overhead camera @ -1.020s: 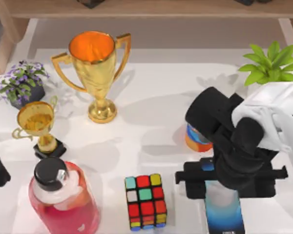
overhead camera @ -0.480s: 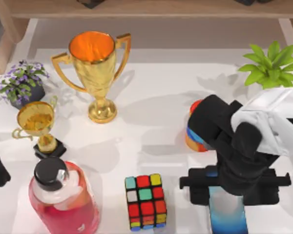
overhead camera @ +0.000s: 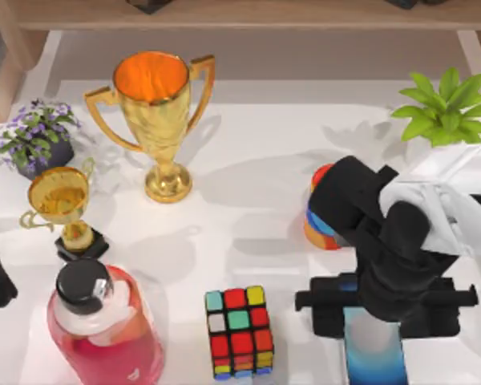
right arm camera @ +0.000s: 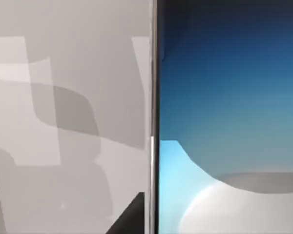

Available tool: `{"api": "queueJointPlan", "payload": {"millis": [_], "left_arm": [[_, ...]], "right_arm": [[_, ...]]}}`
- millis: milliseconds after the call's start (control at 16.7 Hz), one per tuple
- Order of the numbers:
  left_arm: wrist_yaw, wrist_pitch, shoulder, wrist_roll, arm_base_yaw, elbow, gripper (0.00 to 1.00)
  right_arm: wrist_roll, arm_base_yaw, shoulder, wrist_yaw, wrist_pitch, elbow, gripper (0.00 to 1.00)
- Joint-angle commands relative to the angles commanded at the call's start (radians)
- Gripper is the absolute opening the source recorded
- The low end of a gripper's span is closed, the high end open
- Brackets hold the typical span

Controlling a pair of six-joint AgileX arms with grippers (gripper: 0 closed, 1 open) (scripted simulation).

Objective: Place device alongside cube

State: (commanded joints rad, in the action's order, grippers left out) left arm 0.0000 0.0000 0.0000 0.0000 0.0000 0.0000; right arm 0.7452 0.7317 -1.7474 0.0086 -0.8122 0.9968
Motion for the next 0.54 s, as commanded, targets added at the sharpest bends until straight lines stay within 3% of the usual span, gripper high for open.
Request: {"api": "queueJointPlan", "payload": {"millis": [180, 540], "left_arm": [[0.000, 0.000, 0.000, 0.000, 0.000, 0.000, 1.00], [0.000, 0.000, 0.000, 0.000, 0.000, 0.000, 1.00]], "right_arm": [[0.000, 0.000, 0.000, 0.000, 0.000, 0.000, 0.98], [0.000, 0.000, 0.000, 0.000, 0.000, 0.000, 1.00]]}}
